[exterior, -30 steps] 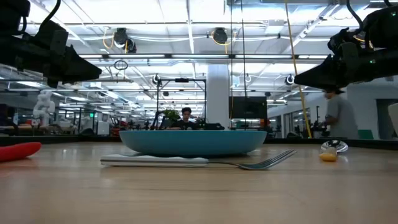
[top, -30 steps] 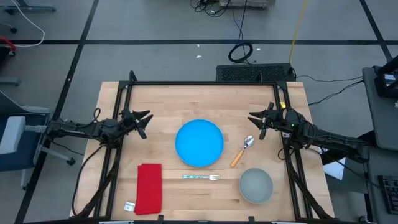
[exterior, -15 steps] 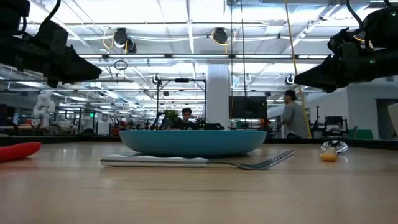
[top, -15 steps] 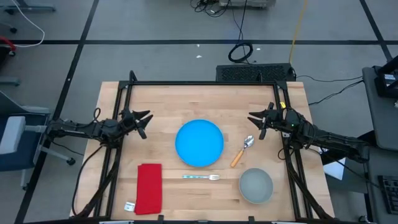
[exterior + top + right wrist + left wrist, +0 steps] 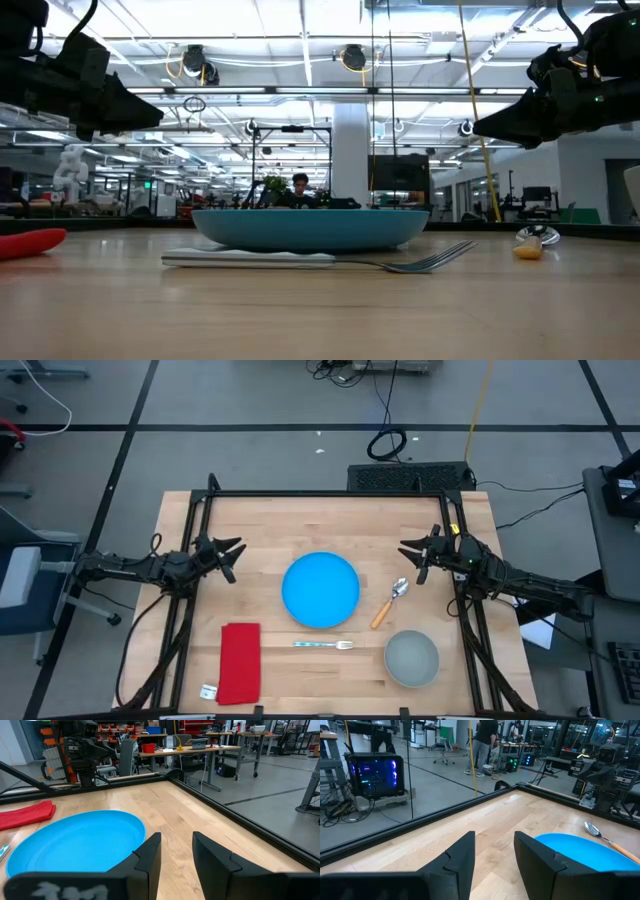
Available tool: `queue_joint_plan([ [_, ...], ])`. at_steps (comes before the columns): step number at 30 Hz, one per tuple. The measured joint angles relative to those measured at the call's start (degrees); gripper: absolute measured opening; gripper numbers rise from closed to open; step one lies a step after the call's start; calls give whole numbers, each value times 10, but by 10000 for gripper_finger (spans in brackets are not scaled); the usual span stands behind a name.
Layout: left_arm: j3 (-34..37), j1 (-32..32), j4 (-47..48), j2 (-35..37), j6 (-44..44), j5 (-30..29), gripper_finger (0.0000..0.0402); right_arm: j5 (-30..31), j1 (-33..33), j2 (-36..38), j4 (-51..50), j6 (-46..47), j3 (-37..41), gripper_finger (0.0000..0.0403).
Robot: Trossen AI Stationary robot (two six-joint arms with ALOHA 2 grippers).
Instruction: Set table place
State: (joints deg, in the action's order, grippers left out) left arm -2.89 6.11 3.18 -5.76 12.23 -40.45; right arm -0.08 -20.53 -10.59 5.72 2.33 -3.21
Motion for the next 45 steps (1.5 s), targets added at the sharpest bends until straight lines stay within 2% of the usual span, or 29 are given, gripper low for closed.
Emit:
queue_joint_plan([
  [17, 0, 0, 0, 0, 2, 0, 141, 0, 0, 0, 4, -19, 0, 102],
  [21, 0, 0, -2, 0, 6, 0, 141, -2, 0, 0, 43, -10, 0, 102],
  [27, 1, 0, -50, 0, 18, 3, 141, -107, 1, 0, 141, -15, -1, 102],
  [29, 1, 0, -72, 0, 16, 13, 141, -128, 4, 0, 140, -14, -9, 102],
  [34, 1, 0, -101, 0, 15, 50, 141, -139, 42, -28, 146, -33, -86, 102],
  [39, 1, 0, -123, 0, 13, 66, 141, -140, 101, -98, 140, -94, -204, 102],
  [42, -3, 0, -151, 0, 2, 72, 141, -140, 134, -149, 101, -134, -302, 102],
  [45, -37, 0, -147, 0, -7, 87, 141, -138, 159, -205, 0, -144, -401, 102],
])
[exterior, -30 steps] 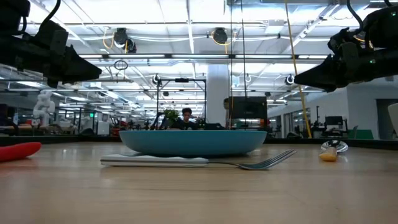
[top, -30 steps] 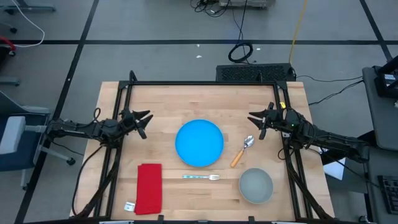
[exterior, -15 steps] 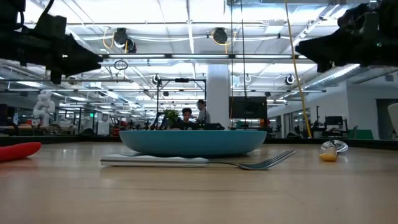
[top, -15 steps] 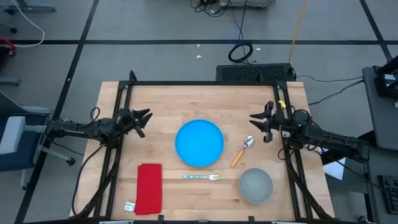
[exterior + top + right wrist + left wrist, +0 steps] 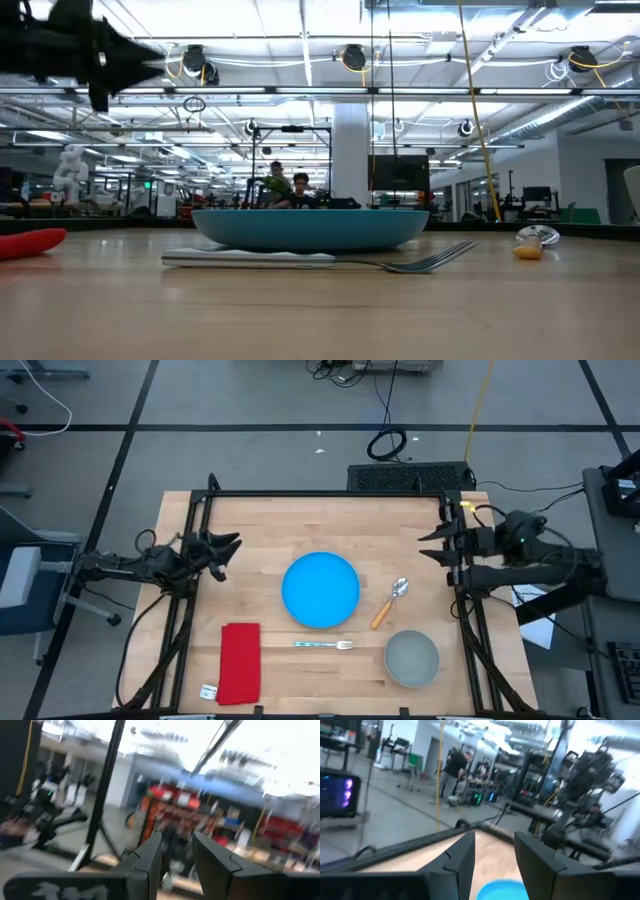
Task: Set table place
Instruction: Put the grey bowl on the blue plate
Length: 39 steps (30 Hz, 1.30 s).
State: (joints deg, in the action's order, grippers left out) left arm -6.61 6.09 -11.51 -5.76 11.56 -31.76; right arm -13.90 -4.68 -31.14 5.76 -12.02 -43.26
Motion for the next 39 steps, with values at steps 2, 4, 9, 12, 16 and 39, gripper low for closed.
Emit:
queue_joint_plan([
  [2, -34, 0, 14, -3, 0, 14, 141, 1, 7, -26, -63, 10, -35, 102],
  [4, -78, 0, 50, -9, -9, 27, 141, 1, 9, -43, -71, 29, -46, 102],
  [9, -210, 0, 152, -50, -47, 33, 141, 2, 9, -69, -1, 49, -47, 102],
  [12, -281, 0, 198, -88, -60, 33, 141, 2, 9, -71, 48, 0, -47, 102],
  [16, -356, 0, 254, -139, -68, 33, 141, 3, 9, -64, 51, -44, -66, 102],
  [39, -420, 0, 283, -274, -59, 17, 141, 111, 10, -185, -338, -87, -323, 102],
])
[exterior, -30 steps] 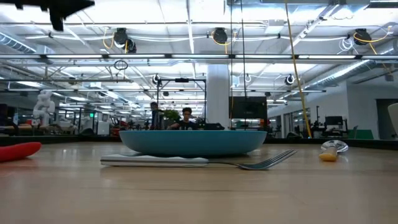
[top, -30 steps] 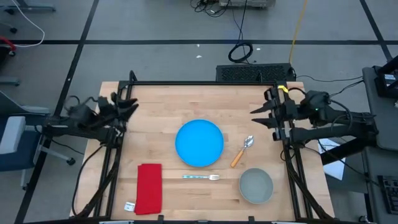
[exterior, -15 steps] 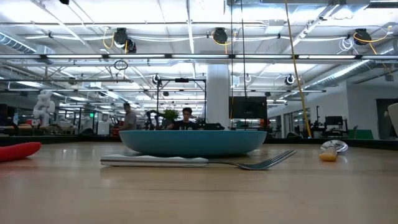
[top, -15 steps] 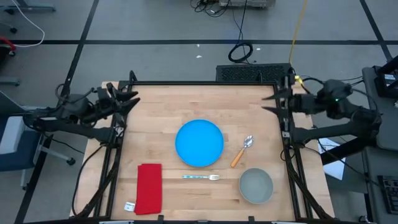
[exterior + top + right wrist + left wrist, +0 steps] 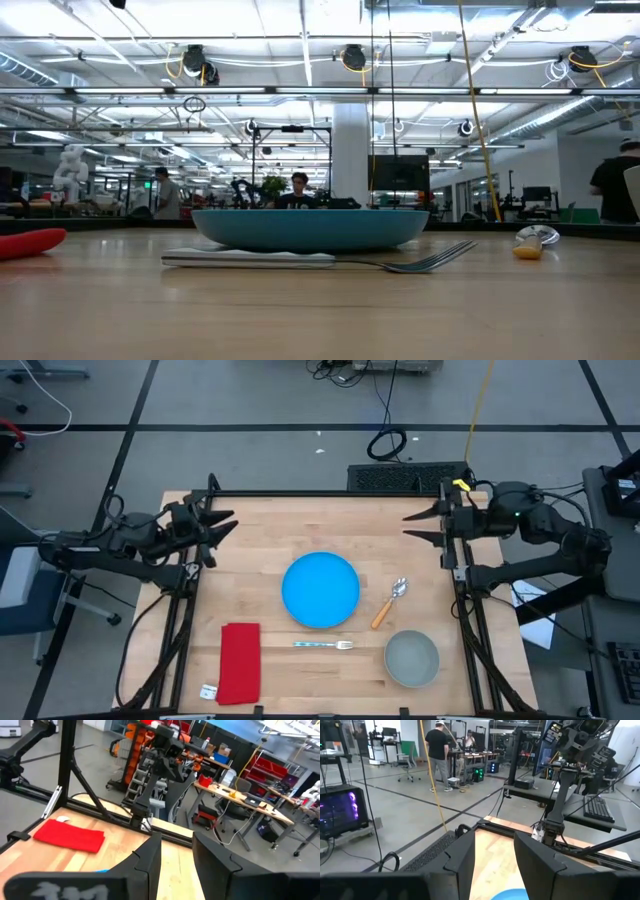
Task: Set table place
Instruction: Put the grey bowl on the blue plate
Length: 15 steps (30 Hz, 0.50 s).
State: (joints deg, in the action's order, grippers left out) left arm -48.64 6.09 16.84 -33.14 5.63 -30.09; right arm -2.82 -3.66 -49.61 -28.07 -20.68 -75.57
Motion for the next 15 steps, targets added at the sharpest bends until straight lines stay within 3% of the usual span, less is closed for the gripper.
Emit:
queue_joint_plan([
  [9, 0, 0, -2, 2, -6, 0, 141, 9, 0, -5, -51, -2, 0, 102],
  [15, 0, 0, -1, 1, -6, -4, 141, 33, 0, -11, -163, 115, 0, 102],
])
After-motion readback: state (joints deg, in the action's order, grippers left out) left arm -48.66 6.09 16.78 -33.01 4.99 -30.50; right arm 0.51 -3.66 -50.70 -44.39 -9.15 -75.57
